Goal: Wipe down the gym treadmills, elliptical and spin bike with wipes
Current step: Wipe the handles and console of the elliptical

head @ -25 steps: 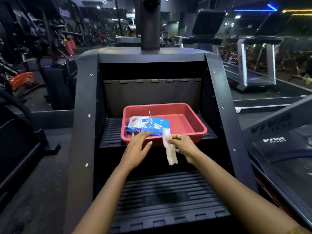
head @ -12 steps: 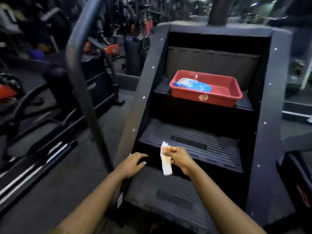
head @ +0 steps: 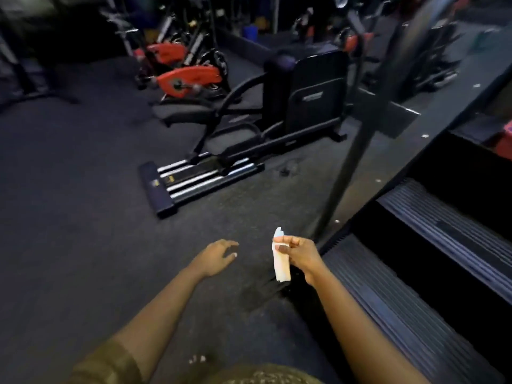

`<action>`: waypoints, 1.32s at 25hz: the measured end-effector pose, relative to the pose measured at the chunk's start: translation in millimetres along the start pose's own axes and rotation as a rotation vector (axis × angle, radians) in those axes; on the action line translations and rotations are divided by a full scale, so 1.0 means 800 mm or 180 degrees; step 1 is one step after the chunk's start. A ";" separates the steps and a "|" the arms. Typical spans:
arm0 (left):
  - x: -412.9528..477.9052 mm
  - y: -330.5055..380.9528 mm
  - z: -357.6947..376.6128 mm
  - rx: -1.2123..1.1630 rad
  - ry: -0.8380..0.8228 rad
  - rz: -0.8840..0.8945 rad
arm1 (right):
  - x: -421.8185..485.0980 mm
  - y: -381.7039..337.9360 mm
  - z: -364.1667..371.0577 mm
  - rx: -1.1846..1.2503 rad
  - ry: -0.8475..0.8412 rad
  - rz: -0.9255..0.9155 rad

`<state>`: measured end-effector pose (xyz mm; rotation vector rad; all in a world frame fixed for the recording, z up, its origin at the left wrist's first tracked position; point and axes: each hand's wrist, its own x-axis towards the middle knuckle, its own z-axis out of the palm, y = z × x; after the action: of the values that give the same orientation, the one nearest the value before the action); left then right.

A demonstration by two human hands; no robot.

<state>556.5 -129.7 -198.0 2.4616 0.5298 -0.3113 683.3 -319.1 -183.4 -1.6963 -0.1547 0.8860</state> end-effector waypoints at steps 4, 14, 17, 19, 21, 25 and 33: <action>-0.057 -0.166 -0.044 -0.0067 -0.0057 -0.0701 | 0.056 -0.002 0.147 -0.0392 -0.0359 0.0123; -0.039 -0.416 -0.189 -0.0211 -0.0012 -0.1275 | 0.176 -0.054 0.378 -0.0766 -0.0293 0.0315; 0.041 -0.435 -0.214 -0.0267 -0.0047 -0.1054 | 0.240 -0.073 0.356 -0.0827 0.0086 0.0326; 0.115 -0.437 -0.235 -0.0195 -0.0161 -0.0804 | 0.288 -0.091 0.335 -0.0694 0.0364 0.0256; 0.199 -0.428 -0.260 -0.0128 -0.0231 -0.0583 | 0.337 -0.116 0.314 -0.0539 0.0540 0.0140; 0.392 -0.371 -0.323 0.0049 -0.0385 -0.0056 | 0.449 -0.194 0.259 -0.0572 0.0681 -0.0034; 0.721 -0.210 -0.410 0.0486 -0.0822 0.1073 | 0.634 -0.326 0.133 -0.0176 0.1387 -0.0119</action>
<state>1030.0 363.9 -215.4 2.5494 -0.0201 -0.5353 1062.8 119.5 -198.8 -1.8905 0.0842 0.4714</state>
